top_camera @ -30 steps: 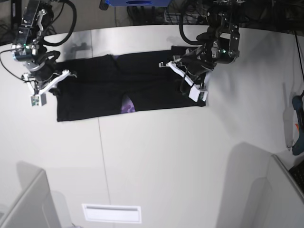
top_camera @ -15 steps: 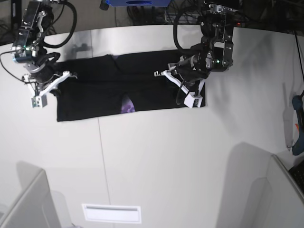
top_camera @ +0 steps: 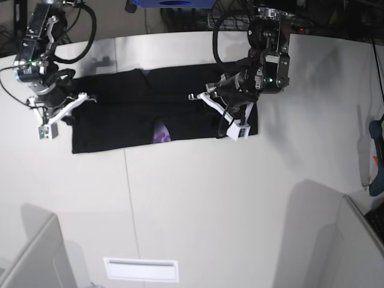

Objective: Fold the T-shirt properly
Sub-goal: 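Lift the strip end with the left gripper and carry it toward the right gripper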

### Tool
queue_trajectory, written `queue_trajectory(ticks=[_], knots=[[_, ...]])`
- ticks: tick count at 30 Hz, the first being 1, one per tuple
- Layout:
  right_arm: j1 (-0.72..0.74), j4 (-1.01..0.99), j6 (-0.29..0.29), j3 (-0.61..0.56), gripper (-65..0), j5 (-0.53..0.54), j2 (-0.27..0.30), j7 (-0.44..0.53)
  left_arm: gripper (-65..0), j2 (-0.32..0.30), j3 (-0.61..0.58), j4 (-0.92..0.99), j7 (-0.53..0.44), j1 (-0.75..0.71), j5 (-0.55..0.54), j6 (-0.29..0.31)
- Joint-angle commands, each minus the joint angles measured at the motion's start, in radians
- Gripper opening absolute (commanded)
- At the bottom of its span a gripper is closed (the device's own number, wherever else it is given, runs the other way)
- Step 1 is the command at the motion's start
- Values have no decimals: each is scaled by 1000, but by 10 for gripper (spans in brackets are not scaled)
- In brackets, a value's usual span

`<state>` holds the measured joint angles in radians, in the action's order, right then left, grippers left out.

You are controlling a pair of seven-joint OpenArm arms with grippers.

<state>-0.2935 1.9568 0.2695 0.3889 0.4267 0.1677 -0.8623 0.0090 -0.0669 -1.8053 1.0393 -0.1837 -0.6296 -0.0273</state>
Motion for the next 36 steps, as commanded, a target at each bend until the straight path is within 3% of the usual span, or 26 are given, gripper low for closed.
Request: queue_trajectory(ticks=[1, 36], knots=[[6, 17, 0, 6, -650, 10, 11, 21, -650, 4, -1, -15, -11, 10, -17, 3], [14, 17, -2, 6, -650, 10, 11, 21, -650, 15, -41, 54, -11, 66, -19, 3]])
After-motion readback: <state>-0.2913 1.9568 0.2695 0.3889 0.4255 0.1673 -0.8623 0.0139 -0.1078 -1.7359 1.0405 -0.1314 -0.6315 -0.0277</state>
